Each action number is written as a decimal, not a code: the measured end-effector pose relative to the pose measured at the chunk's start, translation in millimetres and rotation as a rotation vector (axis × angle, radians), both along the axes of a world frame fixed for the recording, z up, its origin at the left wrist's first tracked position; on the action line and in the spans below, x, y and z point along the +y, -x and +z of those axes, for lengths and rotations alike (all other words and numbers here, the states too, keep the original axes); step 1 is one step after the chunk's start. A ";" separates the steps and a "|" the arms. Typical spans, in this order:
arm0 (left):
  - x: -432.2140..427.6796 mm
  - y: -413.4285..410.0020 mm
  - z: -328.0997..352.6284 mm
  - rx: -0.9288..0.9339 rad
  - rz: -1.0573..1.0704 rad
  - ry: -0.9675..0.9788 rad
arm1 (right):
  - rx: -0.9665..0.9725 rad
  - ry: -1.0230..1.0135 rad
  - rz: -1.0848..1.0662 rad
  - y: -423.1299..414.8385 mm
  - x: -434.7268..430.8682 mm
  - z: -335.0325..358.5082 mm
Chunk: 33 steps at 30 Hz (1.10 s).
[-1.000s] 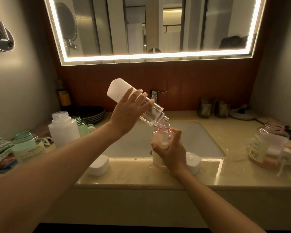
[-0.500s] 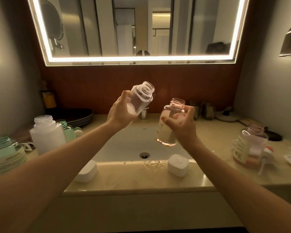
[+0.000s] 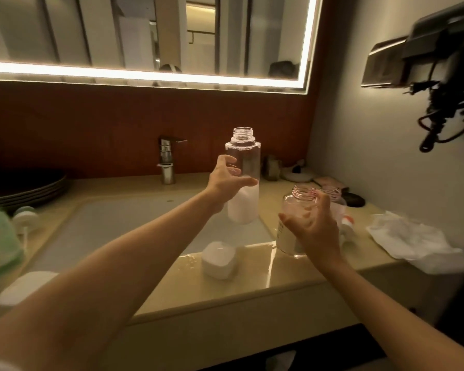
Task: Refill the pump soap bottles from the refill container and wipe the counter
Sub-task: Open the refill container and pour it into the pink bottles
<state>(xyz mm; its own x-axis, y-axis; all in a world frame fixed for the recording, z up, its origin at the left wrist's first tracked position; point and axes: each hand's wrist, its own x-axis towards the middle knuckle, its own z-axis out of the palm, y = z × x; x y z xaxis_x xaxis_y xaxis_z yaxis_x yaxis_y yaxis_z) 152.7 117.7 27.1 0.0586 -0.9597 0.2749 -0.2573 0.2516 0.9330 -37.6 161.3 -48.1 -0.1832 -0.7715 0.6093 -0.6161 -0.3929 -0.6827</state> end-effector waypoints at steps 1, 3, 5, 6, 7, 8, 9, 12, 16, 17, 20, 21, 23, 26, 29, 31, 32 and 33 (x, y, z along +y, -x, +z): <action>-6.8 9.1 -3.7 0.011 -0.016 -0.016 | 0.003 0.007 -0.014 4.4 -0.4 -3.5; -19.5 26.5 -12.1 0.011 -0.048 -0.042 | 0.016 0.026 -0.016 10.9 -1.4 -9.7; -30.7 40.4 -21.6 -0.004 -0.074 -0.052 | 0.036 0.047 0.001 13.0 -3.0 -13.5; -35.7 47.0 -26.1 -0.008 -0.087 -0.055 | 0.041 0.052 0.008 13.6 -4.1 -14.9; -40.4 53.2 -30.5 -0.009 -0.100 -0.060 | 0.044 0.056 0.010 14.4 -5.6 -16.4; -45.5 58.4 -34.1 -0.009 -0.110 -0.066 | 0.048 0.063 0.011 14.4 -7.1 -17.6; -51.1 63.9 -37.5 -0.009 -0.121 -0.074 | 0.050 0.066 0.008 15.0 -9.0 -18.7; -62.1 73.0 -43.9 -0.005 -0.126 -0.077 | 0.045 0.057 0.001 13.7 -13.5 -19.9; -76.5 79.9 -46.1 0.008 -0.114 -0.063 | 0.023 0.045 -0.005 17.2 -23.1 -22.7; -80.6 82.1 -45.6 0.007 -0.123 -0.064 | 0.020 0.033 -0.014 18.4 -26.0 -22.4; -90.6 88.5 -46.1 -0.009 -0.150 -0.054 | 0.009 0.000 -0.007 18.7 -35.0 -19.7; -92.6 90.2 -46.2 -0.015 -0.154 -0.051 | 0.006 -0.004 -0.007 18.7 -37.5 -19.0; -95.3 91.2 -46.0 -0.028 -0.161 -0.051 | -0.002 -0.007 -0.006 18.2 -40.9 -18.1; -96.0 88.2 -46.0 -0.031 -0.206 -0.074 | -0.027 -0.014 0.003 17.8 -42.0 -18.3; -92.7 83.9 -47.2 -0.033 -0.250 -0.101 | -0.032 -0.023 0.021 17.0 -40.7 -16.5; -89.3 81.1 -47.4 -0.024 -0.253 -0.113 | -0.032 -0.034 0.035 16.6 -39.4 -14.6; -87.5 79.8 -47.2 -0.024 -0.250 -0.118 | -0.030 -0.039 0.040 16.8 -38.4 -14.2; -85.7 78.2 -47.0 -0.026 -0.247 -0.125 | -0.025 -0.041 0.043 16.9 -36.9 -13.2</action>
<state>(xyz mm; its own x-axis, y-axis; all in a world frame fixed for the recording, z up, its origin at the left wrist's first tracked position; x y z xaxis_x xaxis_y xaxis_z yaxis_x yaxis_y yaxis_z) 74.5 32.0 -19.9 -0.1869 -0.9706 0.1519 -0.2269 0.1931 0.9546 -54.4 124.3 -61.3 -0.1638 -0.8035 0.5723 -0.5817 -0.3899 -0.7138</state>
